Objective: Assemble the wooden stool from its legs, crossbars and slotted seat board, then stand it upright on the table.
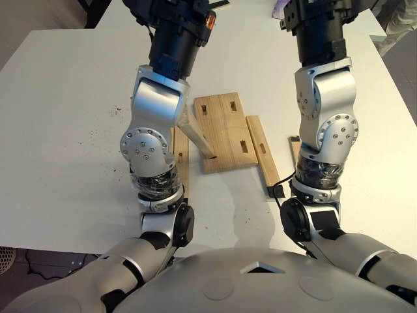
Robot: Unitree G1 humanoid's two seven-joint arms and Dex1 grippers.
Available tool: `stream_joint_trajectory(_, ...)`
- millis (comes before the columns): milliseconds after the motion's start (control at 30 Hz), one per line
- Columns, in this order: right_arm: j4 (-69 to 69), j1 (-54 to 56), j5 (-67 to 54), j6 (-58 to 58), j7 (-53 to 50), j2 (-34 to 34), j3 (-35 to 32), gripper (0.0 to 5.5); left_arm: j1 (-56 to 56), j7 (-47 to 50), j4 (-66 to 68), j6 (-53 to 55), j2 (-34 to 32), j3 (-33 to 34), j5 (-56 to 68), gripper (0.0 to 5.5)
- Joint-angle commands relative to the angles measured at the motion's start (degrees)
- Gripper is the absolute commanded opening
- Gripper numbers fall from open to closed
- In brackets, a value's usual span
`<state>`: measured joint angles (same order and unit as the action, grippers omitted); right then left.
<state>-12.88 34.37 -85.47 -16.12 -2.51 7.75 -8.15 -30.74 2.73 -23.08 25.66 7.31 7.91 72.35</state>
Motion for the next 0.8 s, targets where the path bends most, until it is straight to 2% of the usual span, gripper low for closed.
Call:
stream_joint_trajectory(33, -0.10, 2.65, 0.46, 0.62, -0.70, 2.92, -0.38, 0.42, 0.59, -0.25, -0.55, 1.73, -0.41, -2.26, 0.37, 1.07)
stream_joint_trajectory(167, -0.31, 2.43, 0.82, 0.41, -0.49, 3.07, 0.06, 0.42, 1.48, -0.54, -0.72, 2.85, -0.80, -3.67, 0.38, 0.47)
stream_joint_trajectory(367, -0.34, 1.72, 1.95, -0.50, 0.02, 2.69, 1.32, 0.42, 0.95, 0.39, 0.28, 2.09, -0.52, -2.69, 1.04, 0.46)
stream_joint_trajectory(467, -0.31, 0.29, 6.70, -3.12, -0.10, 0.55, 4.83, 0.42, -0.22, 0.99, 1.08, 1.27, -0.87, -1.07, 2.00, 0.46)
stream_joint_trajectory(500, -0.36, -0.25, 8.06, -3.67, 0.34, 0.16, 5.86, 0.78, -0.59, 1.11, 1.31, 1.04, -1.06, -0.68, 2.19, 0.46)
stream_joint_trajectory(667, -1.40, -2.83, 9.34, -7.52, 3.90, -0.48, 7.77, 1.57, -2.51, 1.73, 2.84, -0.16, -1.84, 1.15, 2.70, 0.45)
stream_joint_trajectory(800, -1.68, -4.68, 11.43, -10.15, 5.02, -2.08, 8.10, 1.61, -4.39, 1.49, 4.50, -0.18, -5.10, 2.96, 0.64, 0.45)
